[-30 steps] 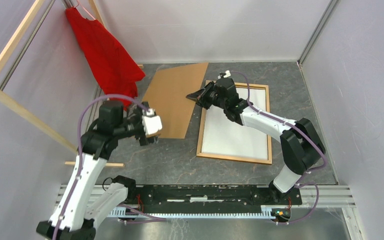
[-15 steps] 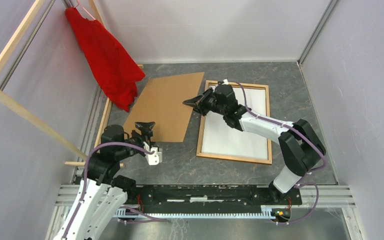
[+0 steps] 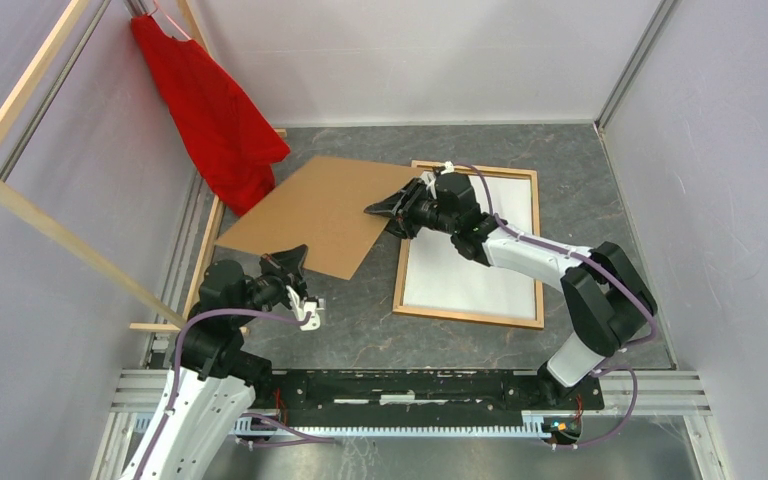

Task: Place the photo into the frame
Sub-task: Turn over the photo frame item at the center of the board.

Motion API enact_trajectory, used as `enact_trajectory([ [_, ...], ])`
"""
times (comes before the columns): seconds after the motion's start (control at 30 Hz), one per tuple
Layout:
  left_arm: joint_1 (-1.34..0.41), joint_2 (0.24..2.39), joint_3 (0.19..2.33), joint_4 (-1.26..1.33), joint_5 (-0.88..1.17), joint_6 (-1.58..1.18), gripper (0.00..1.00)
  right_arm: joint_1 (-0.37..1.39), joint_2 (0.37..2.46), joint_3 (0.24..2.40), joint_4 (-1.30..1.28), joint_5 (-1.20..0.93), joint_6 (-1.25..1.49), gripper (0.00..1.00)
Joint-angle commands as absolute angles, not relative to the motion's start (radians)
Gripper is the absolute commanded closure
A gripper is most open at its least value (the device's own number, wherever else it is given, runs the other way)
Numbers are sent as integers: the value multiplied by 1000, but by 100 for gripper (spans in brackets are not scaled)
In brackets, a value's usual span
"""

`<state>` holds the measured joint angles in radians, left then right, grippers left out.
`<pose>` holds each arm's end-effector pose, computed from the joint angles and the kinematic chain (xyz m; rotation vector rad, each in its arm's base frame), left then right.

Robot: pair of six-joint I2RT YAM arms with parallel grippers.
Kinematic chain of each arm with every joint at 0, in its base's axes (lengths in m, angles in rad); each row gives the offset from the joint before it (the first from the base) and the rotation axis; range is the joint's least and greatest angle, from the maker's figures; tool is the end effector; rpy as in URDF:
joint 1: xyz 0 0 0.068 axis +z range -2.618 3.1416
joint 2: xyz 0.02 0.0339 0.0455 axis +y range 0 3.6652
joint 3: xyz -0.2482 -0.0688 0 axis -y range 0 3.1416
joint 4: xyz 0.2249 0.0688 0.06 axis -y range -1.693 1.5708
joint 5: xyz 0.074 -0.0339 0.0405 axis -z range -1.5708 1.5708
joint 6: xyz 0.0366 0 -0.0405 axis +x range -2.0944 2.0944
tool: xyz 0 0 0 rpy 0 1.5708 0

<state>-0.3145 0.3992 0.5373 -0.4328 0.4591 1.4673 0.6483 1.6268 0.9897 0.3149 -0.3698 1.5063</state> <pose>0.0977 -0.0488 0.2693 1.6170 0.9009 0.3798 0.2733 0.2237 0.2415 0.6758 2.2235 1.6653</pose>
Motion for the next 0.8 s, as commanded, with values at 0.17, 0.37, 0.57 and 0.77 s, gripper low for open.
enact_trajectory([
  [0.17,-316,474,728,-472,457,1417,98,503,1481,948,422,-796,1064,20],
  [0.37,-316,556,909,-648,496,1361,98,473,1310,1033,33,-678,325,4],
  [0.57,-316,635,1056,-821,528,1357,98,484,1130,819,287,-702,-47,2],
  [0.77,-316,637,1105,-928,551,1398,98,552,1197,888,181,-769,-353,3],
])
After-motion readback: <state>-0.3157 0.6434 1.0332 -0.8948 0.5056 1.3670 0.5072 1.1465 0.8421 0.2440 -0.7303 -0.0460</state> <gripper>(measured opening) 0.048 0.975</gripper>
